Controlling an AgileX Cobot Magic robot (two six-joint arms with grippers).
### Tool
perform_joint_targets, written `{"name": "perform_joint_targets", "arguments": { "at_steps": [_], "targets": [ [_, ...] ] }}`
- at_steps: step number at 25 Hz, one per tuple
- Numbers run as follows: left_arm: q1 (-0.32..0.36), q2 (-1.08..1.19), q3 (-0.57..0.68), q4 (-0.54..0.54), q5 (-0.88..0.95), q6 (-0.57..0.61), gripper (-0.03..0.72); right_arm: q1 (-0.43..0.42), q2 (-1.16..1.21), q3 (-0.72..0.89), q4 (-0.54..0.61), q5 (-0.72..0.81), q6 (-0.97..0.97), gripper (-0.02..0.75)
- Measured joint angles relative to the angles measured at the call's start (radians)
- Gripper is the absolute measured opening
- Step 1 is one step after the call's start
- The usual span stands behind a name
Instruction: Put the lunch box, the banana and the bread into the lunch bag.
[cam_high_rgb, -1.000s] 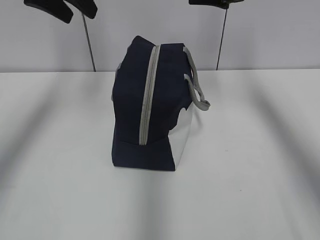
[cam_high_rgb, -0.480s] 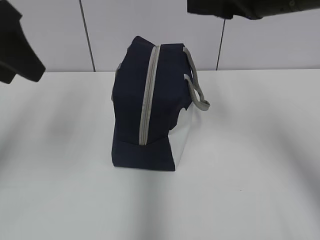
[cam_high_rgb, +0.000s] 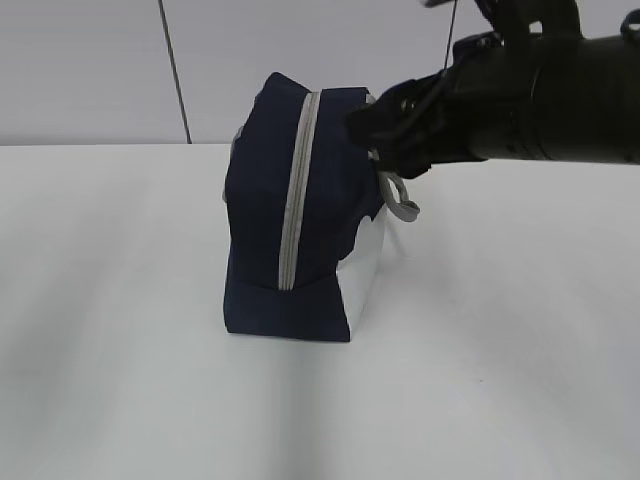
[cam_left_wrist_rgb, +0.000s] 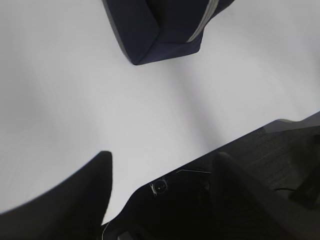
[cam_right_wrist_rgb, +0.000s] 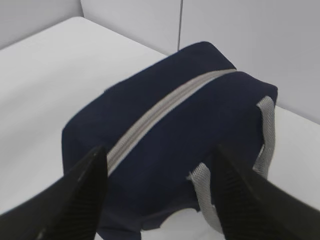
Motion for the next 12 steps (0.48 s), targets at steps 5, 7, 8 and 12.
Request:
{"name": "perform_joint_targets", "arguments": {
  "at_steps": [5, 7, 8, 12],
  "targets": [
    [0.000, -0.193, 0.113, -0.001, 0.001, 0.000, 0.434, 0.015, -0.004, 0.055, 0.010, 0.122, -0.095, 0.479],
    [0.000, -0.257, 0.157, -0.001, 0.001, -0.005, 0.434, 0.015, -0.004, 0.078, 0.014, 0.180, -0.144, 0.479],
    [0.000, -0.290, 0.174, -0.001, 0.001, -0.009, 0.434, 0.015, -0.004, 0.089, 0.016, 0.210, -0.171, 0.479],
    [0.000, -0.389, 0.228, -0.001, 0.007, -0.027, 0.434, 0.017, -0.006, 0.136, 0.151, 0.267, -0.349, 0.478]
  ]
}}
